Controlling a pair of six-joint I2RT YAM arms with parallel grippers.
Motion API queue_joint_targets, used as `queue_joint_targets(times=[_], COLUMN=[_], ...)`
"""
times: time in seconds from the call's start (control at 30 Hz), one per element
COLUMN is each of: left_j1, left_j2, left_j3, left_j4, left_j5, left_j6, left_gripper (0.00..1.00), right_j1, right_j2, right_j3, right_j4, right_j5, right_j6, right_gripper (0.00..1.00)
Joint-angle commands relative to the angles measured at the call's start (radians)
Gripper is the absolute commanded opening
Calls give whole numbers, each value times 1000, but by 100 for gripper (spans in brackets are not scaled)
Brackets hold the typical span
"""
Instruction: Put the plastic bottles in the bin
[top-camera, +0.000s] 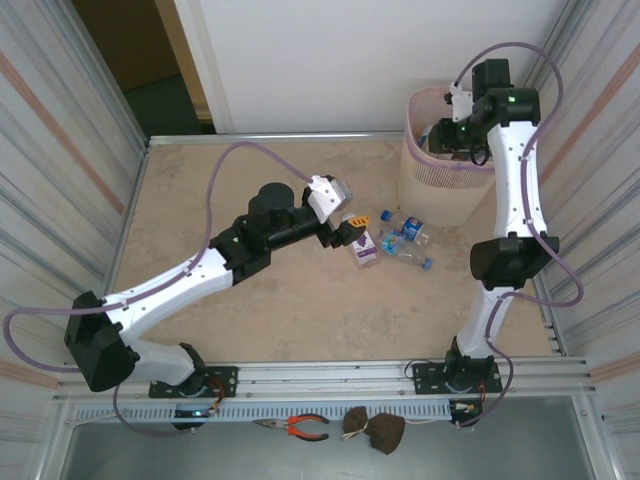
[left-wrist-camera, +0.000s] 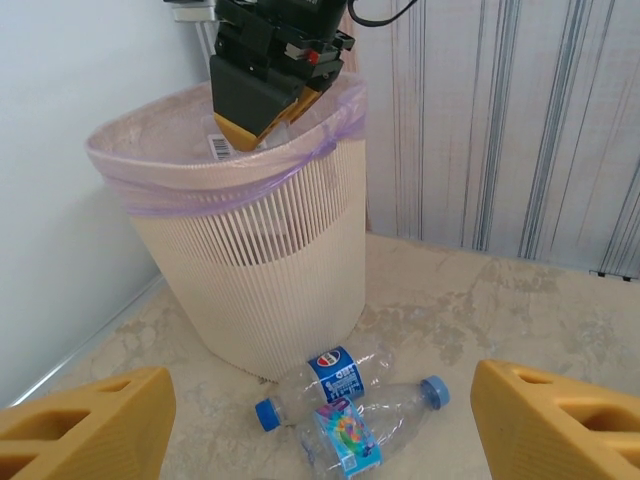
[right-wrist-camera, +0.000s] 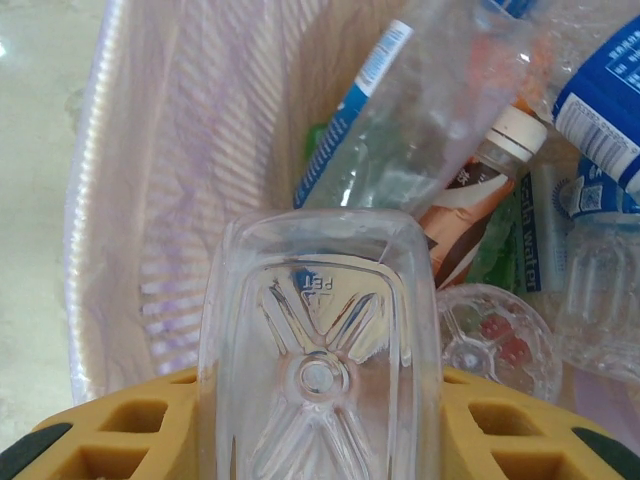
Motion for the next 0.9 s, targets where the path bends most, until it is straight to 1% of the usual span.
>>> queue_joint_targets(times=[0.0, 0.1, 0.3, 0.4, 0.7, 0.77, 0.87], left_j1=[-4, -5, -2, -2, -2, -1, -1], left_j2=[-28, -28, -30, -32, -38, -38, -41], left_j3=[-15, -16, -17, -20, -30, -30, -29], left_j4=[12, 11, 9, 11, 13, 14, 17], left_j5=[-16, -19, -18, -19, -17, -16, -14], left_j6=[-16, -16, -16, -20, -28, -28, -34], left_gripper=[78, 78, 78, 78, 78, 78, 78], right_j1=[6, 14, 25, 20, 3, -5, -8], right_j2=[89, 115, 133, 135, 164, 173, 170], right_j3=[-50, -63, -87, -125, -193, -184, -157], right_j4=[-47, -51, -48, -26, 3, 0, -5], right_j5=[110, 117, 186, 139, 78, 64, 38], right_j6=[-47, -47, -51, -51, -37, -34, -24], right_gripper=[26, 26, 27, 27, 28, 30, 35])
